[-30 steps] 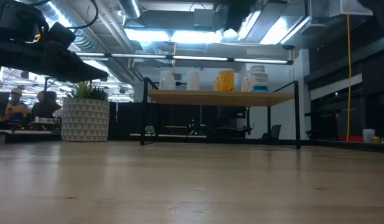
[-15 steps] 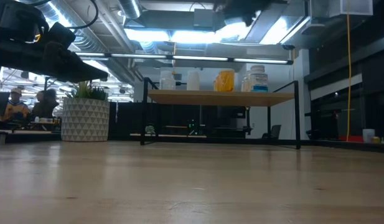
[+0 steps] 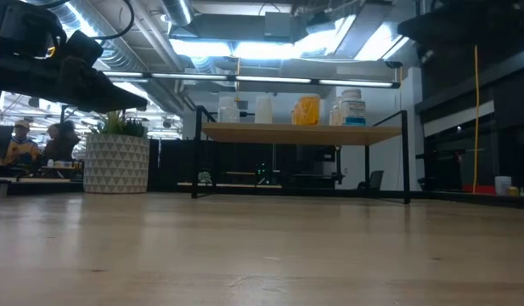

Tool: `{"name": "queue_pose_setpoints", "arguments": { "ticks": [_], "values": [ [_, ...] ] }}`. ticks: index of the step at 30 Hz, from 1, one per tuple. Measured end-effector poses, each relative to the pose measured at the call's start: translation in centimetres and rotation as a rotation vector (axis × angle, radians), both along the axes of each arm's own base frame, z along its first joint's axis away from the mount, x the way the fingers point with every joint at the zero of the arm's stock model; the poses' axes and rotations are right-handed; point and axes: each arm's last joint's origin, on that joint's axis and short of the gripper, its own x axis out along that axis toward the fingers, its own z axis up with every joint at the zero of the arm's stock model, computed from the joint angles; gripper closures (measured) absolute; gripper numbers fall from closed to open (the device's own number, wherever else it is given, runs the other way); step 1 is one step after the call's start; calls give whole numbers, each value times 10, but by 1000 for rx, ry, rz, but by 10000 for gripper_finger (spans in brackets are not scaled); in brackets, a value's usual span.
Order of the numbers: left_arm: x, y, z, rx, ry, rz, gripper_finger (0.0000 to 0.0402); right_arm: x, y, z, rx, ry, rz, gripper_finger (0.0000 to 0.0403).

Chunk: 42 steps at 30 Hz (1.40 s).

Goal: Pick and place medicine bottles onto shelf by color
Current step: Return to Home Position

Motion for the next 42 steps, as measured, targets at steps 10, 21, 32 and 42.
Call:
{"name": "queue_pose_setpoints", "arguments": {
  "ticks": [10,21,32,42],
  "values": [
    [0,0,0,0,0,0,401,-27,2,-40,35,-128,77,385],
    [0,0,0,1,-1,0,401,-37,4,-77,34,-104,152,385],
    [0,0,0,0,-1,0,401,-37,3,-81,36,-58,146,385],
    [0,0,0,0,-1,0,401,-37,3,-81,36,-58,146,385]
  ]
}}
